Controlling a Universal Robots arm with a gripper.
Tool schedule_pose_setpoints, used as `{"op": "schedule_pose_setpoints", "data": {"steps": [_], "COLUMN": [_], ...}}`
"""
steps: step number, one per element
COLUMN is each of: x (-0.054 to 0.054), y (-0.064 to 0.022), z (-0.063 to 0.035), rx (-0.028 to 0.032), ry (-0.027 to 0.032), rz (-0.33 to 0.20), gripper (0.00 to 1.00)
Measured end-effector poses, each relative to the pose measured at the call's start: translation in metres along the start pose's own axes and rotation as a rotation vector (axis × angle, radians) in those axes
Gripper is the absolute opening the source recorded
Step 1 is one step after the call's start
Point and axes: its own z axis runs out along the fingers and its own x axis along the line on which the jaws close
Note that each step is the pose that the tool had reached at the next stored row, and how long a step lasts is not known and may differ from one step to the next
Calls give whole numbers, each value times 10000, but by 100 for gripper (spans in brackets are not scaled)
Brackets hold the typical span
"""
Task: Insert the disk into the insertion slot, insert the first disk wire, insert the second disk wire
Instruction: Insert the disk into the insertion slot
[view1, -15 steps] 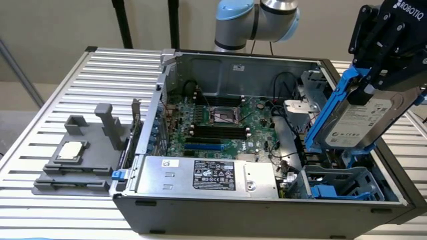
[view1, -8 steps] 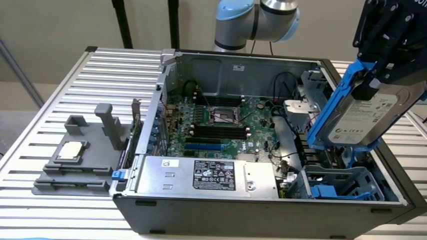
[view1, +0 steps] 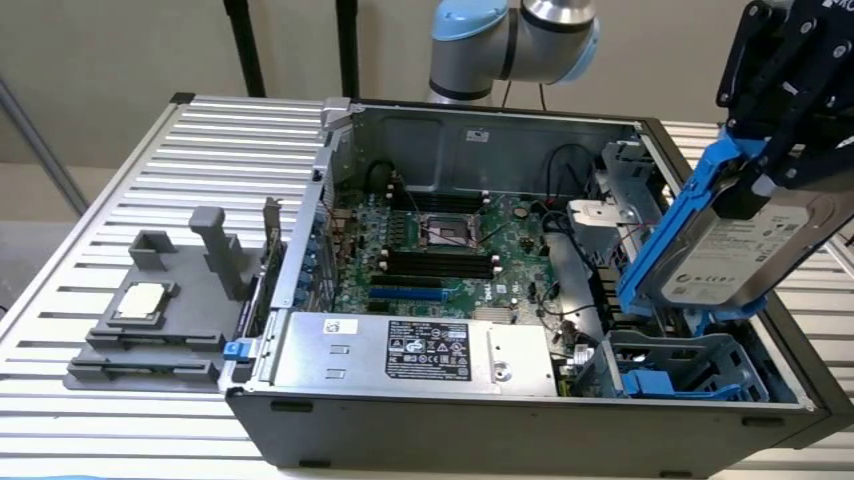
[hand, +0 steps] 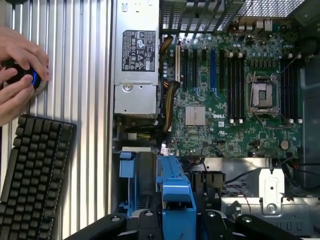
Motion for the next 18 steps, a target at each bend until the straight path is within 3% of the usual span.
{"op": "schedule_pose_setpoints", "data": {"steps": [5,9,11,18], "x": [182,345,380,387], "y": [6,2,0,-6], "z": [20,60,92,216], "rx": [-4,-7,-7,-7], "ry": [-247,-410,-441,-442], "rz": [-10,-17,-18,-19], "gripper": [33,33,33,33]}}
